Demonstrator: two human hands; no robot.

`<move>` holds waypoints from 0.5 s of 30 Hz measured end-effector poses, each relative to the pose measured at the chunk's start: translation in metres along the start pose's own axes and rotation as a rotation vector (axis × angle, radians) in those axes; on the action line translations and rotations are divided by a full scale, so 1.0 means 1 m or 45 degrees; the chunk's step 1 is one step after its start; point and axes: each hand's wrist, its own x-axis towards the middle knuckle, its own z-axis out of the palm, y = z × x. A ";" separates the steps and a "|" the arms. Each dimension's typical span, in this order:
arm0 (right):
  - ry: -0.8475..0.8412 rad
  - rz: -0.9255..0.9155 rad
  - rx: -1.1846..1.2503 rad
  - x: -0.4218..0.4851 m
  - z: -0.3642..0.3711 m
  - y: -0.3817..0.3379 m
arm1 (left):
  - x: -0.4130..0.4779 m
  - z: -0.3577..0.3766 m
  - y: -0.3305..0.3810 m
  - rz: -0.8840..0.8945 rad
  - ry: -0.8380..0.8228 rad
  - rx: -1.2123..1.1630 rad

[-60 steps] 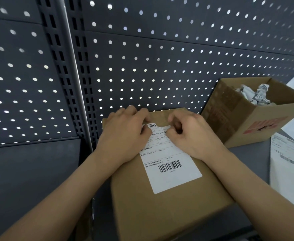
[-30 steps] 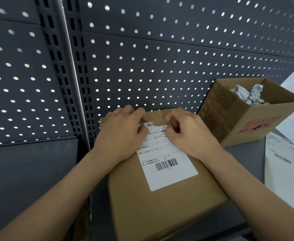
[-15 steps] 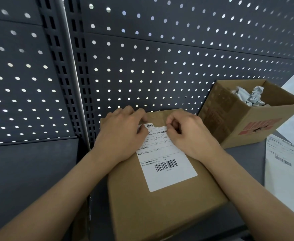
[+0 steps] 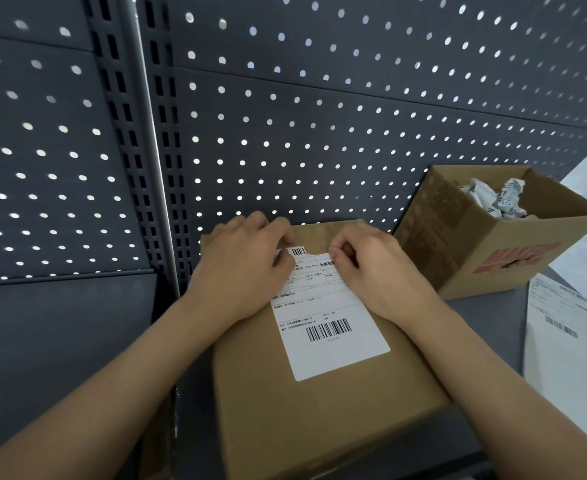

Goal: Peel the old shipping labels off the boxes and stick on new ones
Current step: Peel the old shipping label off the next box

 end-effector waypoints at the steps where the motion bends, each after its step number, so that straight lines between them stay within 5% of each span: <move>1: -0.007 -0.010 -0.018 0.000 0.000 0.000 | 0.000 0.000 0.000 0.003 0.002 0.002; 15: 0.035 0.038 0.081 -0.004 -0.003 0.001 | 0.000 0.001 -0.001 0.013 0.012 -0.008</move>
